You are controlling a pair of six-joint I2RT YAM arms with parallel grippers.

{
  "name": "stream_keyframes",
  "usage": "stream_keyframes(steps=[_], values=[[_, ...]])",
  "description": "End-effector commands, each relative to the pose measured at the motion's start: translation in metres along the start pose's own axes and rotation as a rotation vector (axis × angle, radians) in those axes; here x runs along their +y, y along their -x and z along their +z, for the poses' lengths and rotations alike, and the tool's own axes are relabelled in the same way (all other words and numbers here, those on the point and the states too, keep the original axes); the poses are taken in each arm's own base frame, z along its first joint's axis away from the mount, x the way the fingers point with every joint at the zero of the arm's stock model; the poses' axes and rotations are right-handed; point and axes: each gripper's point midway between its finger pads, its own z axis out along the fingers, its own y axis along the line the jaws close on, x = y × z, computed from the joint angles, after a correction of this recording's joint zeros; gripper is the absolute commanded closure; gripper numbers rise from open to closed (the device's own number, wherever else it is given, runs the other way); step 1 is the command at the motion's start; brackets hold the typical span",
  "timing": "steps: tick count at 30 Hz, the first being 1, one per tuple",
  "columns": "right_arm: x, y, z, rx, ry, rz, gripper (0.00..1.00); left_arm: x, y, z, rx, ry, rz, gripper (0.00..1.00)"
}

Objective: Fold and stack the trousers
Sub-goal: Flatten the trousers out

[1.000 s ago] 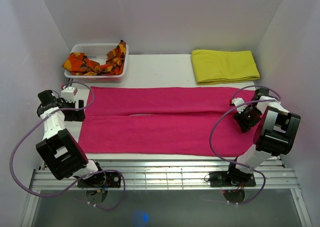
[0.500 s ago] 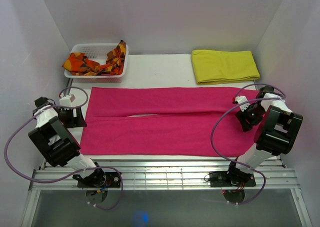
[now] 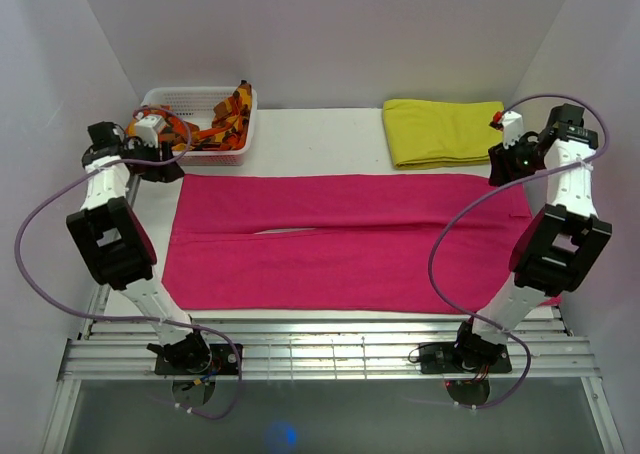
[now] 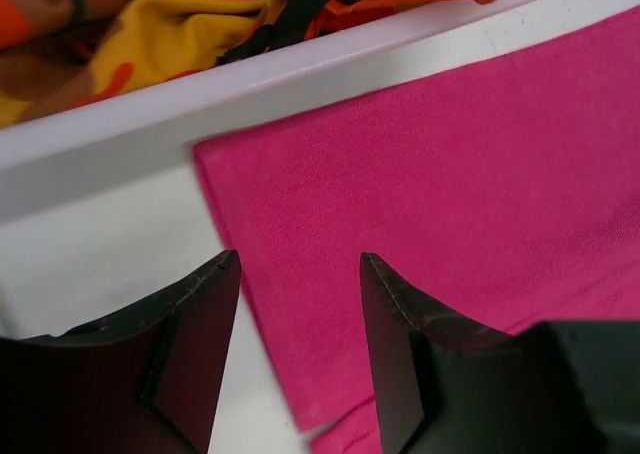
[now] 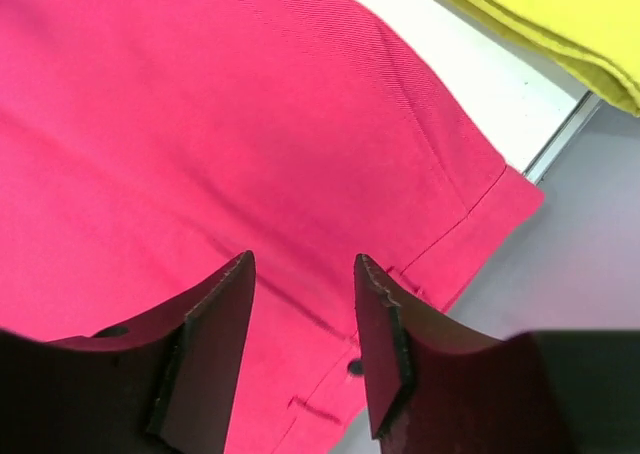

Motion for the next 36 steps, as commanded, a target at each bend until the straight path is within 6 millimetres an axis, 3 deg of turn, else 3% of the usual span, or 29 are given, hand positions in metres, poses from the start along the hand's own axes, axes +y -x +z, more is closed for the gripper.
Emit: stream_keyframes(steps=[1, 4, 6, 13, 18, 26, 27, 28, 29, 32, 33, 36], values=[[-0.028, -0.016, 0.034, 0.071, -0.036, 0.103, 0.5, 0.005, 0.018, 0.032, -0.075, -0.019, -0.094, 0.39], [-0.065, -0.02, 0.045, 0.066, -0.145, 0.122, 0.51, 0.017, 0.02, 0.048, -0.116, 0.009, -0.159, 0.32], [-0.08, -0.021, 0.049, 0.041, -0.183, 0.164, 0.51, 0.02, 0.009, 0.057, -0.12, 0.037, -0.222, 0.28], [-0.116, -0.023, 0.044, -0.054, -0.285, 0.294, 0.47, 0.029, -0.009, 0.078, -0.157, 0.081, -0.276, 0.24], [-0.148, -0.037, 0.038, -0.059, -0.334, 0.357, 0.44, 0.033, -0.021, 0.096, -0.139, 0.085, -0.311, 0.22], [-0.172, -0.064, 0.053, 0.003, -0.344, 0.416, 0.27, 0.04, -0.05, 0.12, -0.082, 0.1, -0.394, 0.25], [-0.173, -0.066, 0.055, 0.008, -0.345, 0.418, 0.22, 0.04, -0.053, 0.121, -0.076, 0.104, -0.397, 0.24], [-0.174, -0.068, 0.057, 0.012, -0.345, 0.419, 0.02, 0.039, -0.057, 0.124, -0.066, 0.102, -0.402, 0.22], [-0.173, -0.075, 0.066, 0.03, -0.331, 0.433, 0.04, 0.04, -0.064, 0.128, -0.051, 0.098, -0.414, 0.22], [-0.171, -0.078, 0.082, 0.02, -0.272, 0.448, 0.05, 0.037, -0.081, 0.133, 0.014, 0.092, -0.459, 0.36], [-0.167, -0.079, 0.086, 0.02, -0.248, 0.46, 0.05, 0.034, -0.086, 0.133, 0.03, 0.087, -0.469, 0.48], [-0.155, -0.083, 0.104, 0.018, -0.179, 0.471, 0.03, 0.029, -0.097, 0.131, 0.049, 0.086, -0.485, 0.67]])
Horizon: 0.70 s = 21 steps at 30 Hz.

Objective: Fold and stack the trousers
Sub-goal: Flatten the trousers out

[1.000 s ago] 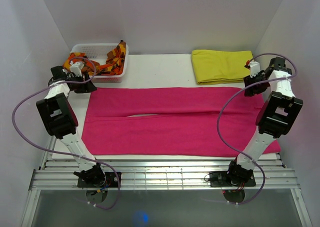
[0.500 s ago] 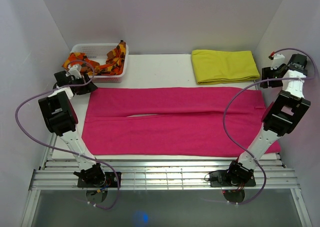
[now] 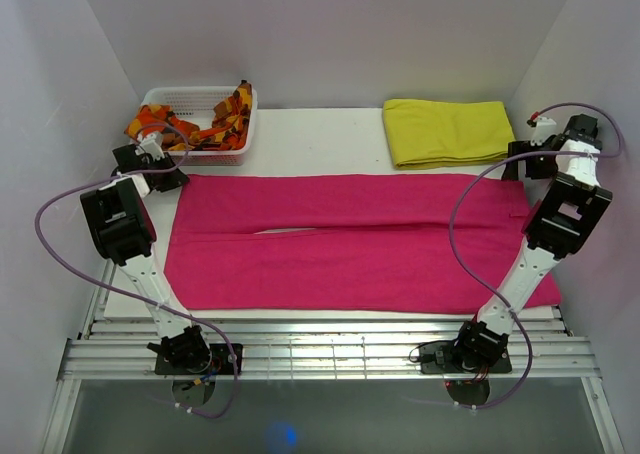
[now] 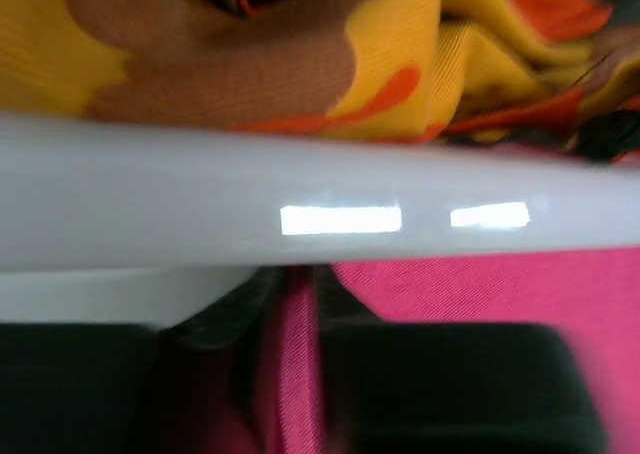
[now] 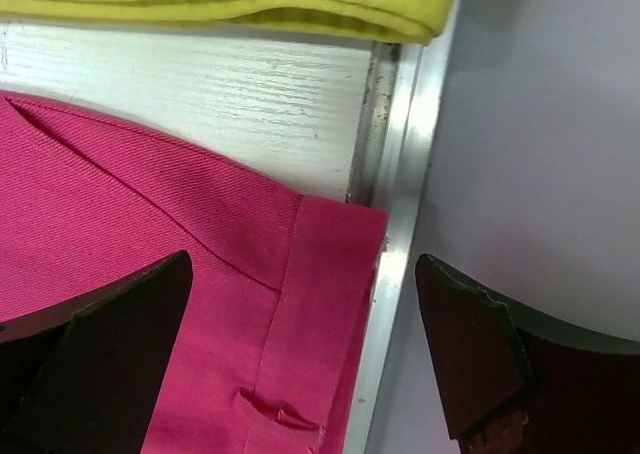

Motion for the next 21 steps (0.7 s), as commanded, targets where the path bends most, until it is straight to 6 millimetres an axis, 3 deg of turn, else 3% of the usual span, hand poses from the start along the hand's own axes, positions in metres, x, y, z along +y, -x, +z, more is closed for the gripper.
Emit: stream_keyframes(steps=[1, 6, 12, 14, 15, 20, 21], values=[[-0.003, -0.014, 0.013, 0.016, 0.042, 0.028, 0.02, 0.001, -0.042, 0.0, 0.12, 0.023, -0.074, 0.8], [0.001, -0.039, 0.034, 0.082, 0.035, 0.014, 0.0, -0.002, -0.048, -0.002, 0.15, 0.021, -0.125, 1.0], [-0.006, -0.05, 0.041, 0.114, 0.017, -0.032, 0.03, -0.001, -0.041, -0.006, 0.15, 0.026, -0.119, 1.0], [0.002, -0.053, 0.041, 0.121, 0.06, -0.045, 0.19, 0.006, -0.033, -0.01, 0.135, 0.043, -0.12, 1.0], [0.005, -0.053, 0.039, 0.118, 0.074, -0.049, 0.35, 0.009, -0.031, -0.013, 0.134, 0.044, -0.125, 1.0], [0.028, -0.047, 0.024, 0.082, 0.15, -0.058, 0.76, 0.034, -0.018, -0.028, 0.116, 0.077, -0.111, 1.0], [0.03, -0.048, 0.022, 0.084, 0.155, -0.056, 0.91, 0.037, -0.018, -0.03, 0.116, 0.079, -0.103, 1.0]])
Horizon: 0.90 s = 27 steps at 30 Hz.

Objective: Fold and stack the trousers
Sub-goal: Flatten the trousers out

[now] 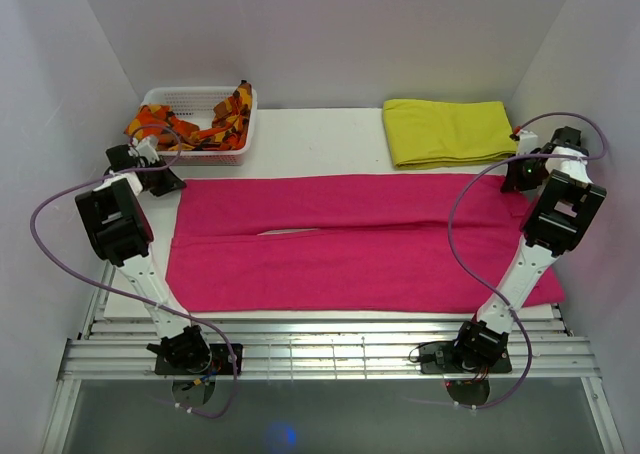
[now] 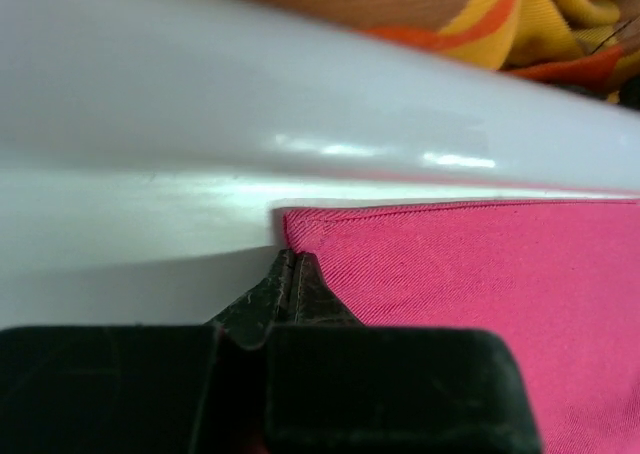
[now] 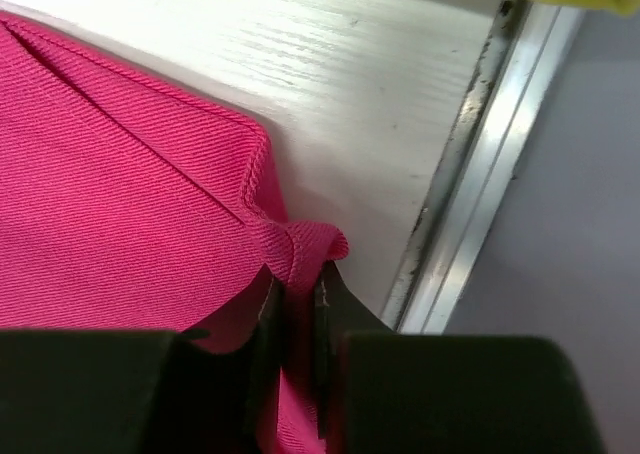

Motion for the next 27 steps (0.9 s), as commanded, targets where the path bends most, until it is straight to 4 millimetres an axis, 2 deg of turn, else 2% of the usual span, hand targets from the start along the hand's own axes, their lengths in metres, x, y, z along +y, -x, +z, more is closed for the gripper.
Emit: stream_keyframes(steps=[1, 5, 8, 10, 11, 13, 15, 17, 21, 27], values=[[0.016, -0.011, -0.012, 0.009, 0.057, 0.017, 0.92, 0.036, -0.003, -0.019, 0.027, 0.083, -0.011, 1.0], [0.028, -0.013, -0.015, 0.018, 0.099, 0.025, 0.92, 0.047, 0.005, -0.029, 0.01, 0.094, -0.003, 1.0], [0.034, -0.015, -0.015, 0.028, 0.107, 0.019, 0.92, 0.032, 0.013, -0.032, 0.0, 0.0, 0.045, 0.98], [0.033, -0.015, -0.014, 0.033, 0.103, 0.016, 0.92, 0.012, 0.01, -0.033, -0.02, -0.085, 0.047, 0.68], [0.033, -0.016, -0.014, 0.035, 0.101, 0.015, 0.92, 0.004, 0.021, -0.037, -0.06, -0.086, 0.07, 0.53], [0.033, -0.014, -0.015, 0.034, 0.101, 0.012, 0.92, -0.008, 0.012, -0.033, -0.052, -0.099, 0.087, 0.49], [0.035, -0.013, -0.017, 0.032, 0.107, 0.014, 0.92, -0.01, 0.013, -0.031, -0.062, -0.083, 0.088, 0.48], [0.038, -0.012, -0.019, 0.028, 0.115, 0.012, 0.92, -0.001, 0.015, -0.027, -0.065, -0.029, 0.065, 0.47], [0.041, -0.012, -0.022, 0.03, 0.123, -0.001, 0.92, 0.013, 0.011, -0.018, -0.056, 0.023, 0.033, 0.39], [0.042, -0.011, -0.023, 0.032, 0.125, -0.013, 0.92, 0.016, 0.004, -0.007, -0.041, 0.051, 0.06, 0.36]])
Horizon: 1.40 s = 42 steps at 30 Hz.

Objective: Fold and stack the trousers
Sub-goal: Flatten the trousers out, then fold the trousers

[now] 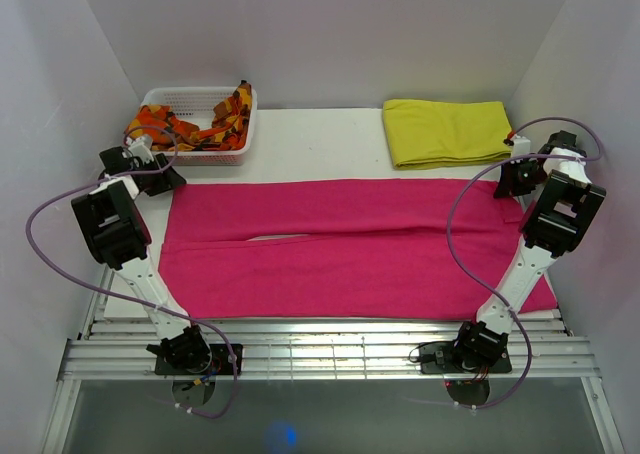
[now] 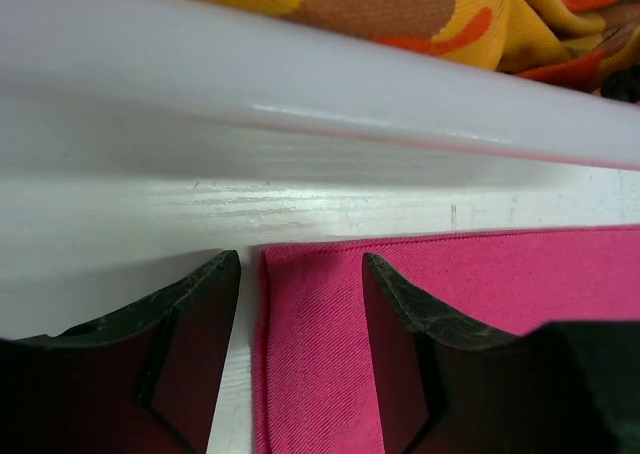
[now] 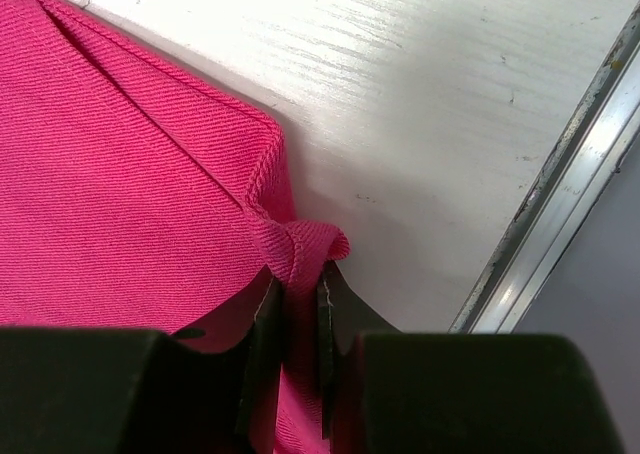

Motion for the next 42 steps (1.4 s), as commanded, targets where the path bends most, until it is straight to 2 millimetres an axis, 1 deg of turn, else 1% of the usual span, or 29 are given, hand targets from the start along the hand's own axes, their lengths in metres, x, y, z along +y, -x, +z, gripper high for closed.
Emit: stream_keyframes(steps=[1, 4, 6, 8, 10, 13, 17, 18, 20, 21, 22, 23, 26, 27, 28, 29, 30, 31, 32, 33, 34, 35, 36, 37, 38, 39, 40, 41, 42], values=[[0.009, 0.0, -0.019, 0.012, 0.006, -0.002, 0.92, 0.008, -0.01, 0.006, 0.026, 0.054, 0.01, 0.36], [0.01, 0.003, -0.02, 0.006, 0.009, -0.01, 0.92, 0.011, -0.014, 0.007, 0.04, 0.077, 0.022, 0.38], [0.011, 0.002, -0.019, 0.01, 0.015, -0.012, 0.92, 0.012, -0.021, 0.009, 0.062, 0.074, 0.02, 0.41], [0.013, 0.001, -0.019, 0.014, 0.019, -0.015, 0.92, 0.01, -0.026, 0.012, 0.082, 0.063, 0.03, 0.46], [0.013, 0.002, -0.021, 0.013, 0.021, -0.023, 0.92, 0.005, -0.035, 0.013, 0.106, 0.047, 0.034, 0.47], [0.016, 0.002, -0.023, 0.013, 0.028, -0.032, 0.92, -0.002, -0.042, 0.012, 0.125, 0.021, 0.041, 0.51], [0.021, 0.0, -0.025, 0.018, 0.041, -0.049, 0.92, -0.01, -0.059, 0.009, 0.168, -0.004, 0.045, 0.61], [0.023, -0.001, -0.026, 0.02, 0.044, -0.056, 0.92, -0.01, -0.059, 0.008, 0.168, -0.005, 0.055, 0.67], [0.025, 0.0, -0.029, 0.015, 0.046, -0.066, 0.92, -0.014, -0.056, 0.005, 0.163, -0.016, 0.072, 0.74], [0.027, 0.001, -0.03, 0.014, 0.049, -0.076, 0.92, -0.014, -0.052, 0.003, 0.152, -0.018, 0.082, 0.8], [0.029, 0.002, -0.034, 0.012, 0.052, -0.083, 0.92, -0.014, -0.044, -0.001, 0.134, -0.014, 0.083, 0.97], [0.03, 0.005, -0.035, 0.005, 0.057, -0.097, 0.92, -0.015, -0.032, -0.004, 0.111, -0.019, 0.095, 1.0], [0.034, 0.014, -0.046, -0.015, 0.055, -0.134, 0.92, -0.014, -0.007, -0.012, 0.08, -0.015, 0.107, 1.0], [0.034, 0.017, -0.049, -0.024, 0.049, -0.145, 0.92, -0.012, 0.018, -0.016, 0.038, -0.005, 0.135, 1.0], [0.035, 0.023, -0.055, -0.041, 0.042, -0.162, 0.92, -0.01, 0.029, -0.019, 0.025, 0.001, 0.154, 1.0], [0.035, 0.026, -0.057, -0.051, 0.041, -0.178, 0.92, -0.006, 0.033, -0.02, 0.038, 0.003, 0.15, 1.0], [0.036, 0.029, -0.06, -0.063, 0.039, -0.188, 0.92, -0.002, 0.067, -0.028, -0.017, 0.02, 0.192, 1.0], [0.038, 0.035, -0.063, -0.077, 0.037, -0.206, 0.92, 0.001, 0.078, -0.033, -0.035, 0.014, 0.197, 1.0], [0.039, 0.039, -0.064, -0.092, 0.04, -0.225, 0.92, 0.006, 0.079, -0.032, -0.028, 0.006, 0.178, 1.0], [0.039, 0.045, -0.067, -0.103, 0.037, -0.241, 0.92, 0.012, 0.089, -0.038, -0.047, 0.001, 0.174, 1.0], [0.038, 0.049, -0.068, -0.111, 0.034, -0.253, 0.92, 0.01, 0.108, -0.045, -0.084, -0.015, 0.192, 1.0], [0.039, 0.055, -0.069, -0.126, 0.039, -0.261, 0.92, 0.002, 0.11, -0.048, -0.093, -0.073, 0.181, 1.0], [0.036, 0.065, -0.075, -0.149, 0.025, -0.278, 0.92, -0.001, 0.113, -0.054, -0.107, -0.103, 0.18, 1.0], [0.035, 0.07, -0.077, -0.16, 0.023, -0.285, 0.92, -0.007, 0.115, -0.058, -0.116, -0.142, 0.183, 1.0], [0.036, 0.076, -0.08, -0.177, 0.027, -0.293, 0.92, -0.019, 0.116, -0.063, -0.129, -0.202, 0.186, 1.0], [0.038, 0.079, -0.085, -0.185, 0.032, -0.296, 0.92, -0.027, 0.121, -0.072, -0.148, -0.228, 0.198, 1.0], [0.039, 0.085, -0.092, -0.204, 0.031, -0.312, 0.92, -0.033, 0.122, -0.077, -0.158, -0.253, 0.209, 1.0], [0.044, 0.089, -0.096, -0.23, 0.049, -0.327, 0.92, -0.038, 0.114, -0.079, -0.163, -0.289, 0.208, 1.0], [0.048, 0.093, -0.105, -0.249, 0.048, -0.341, 0.92, -0.044, 0.12, -0.092, -0.19, -0.29, 0.231, 1.0]])
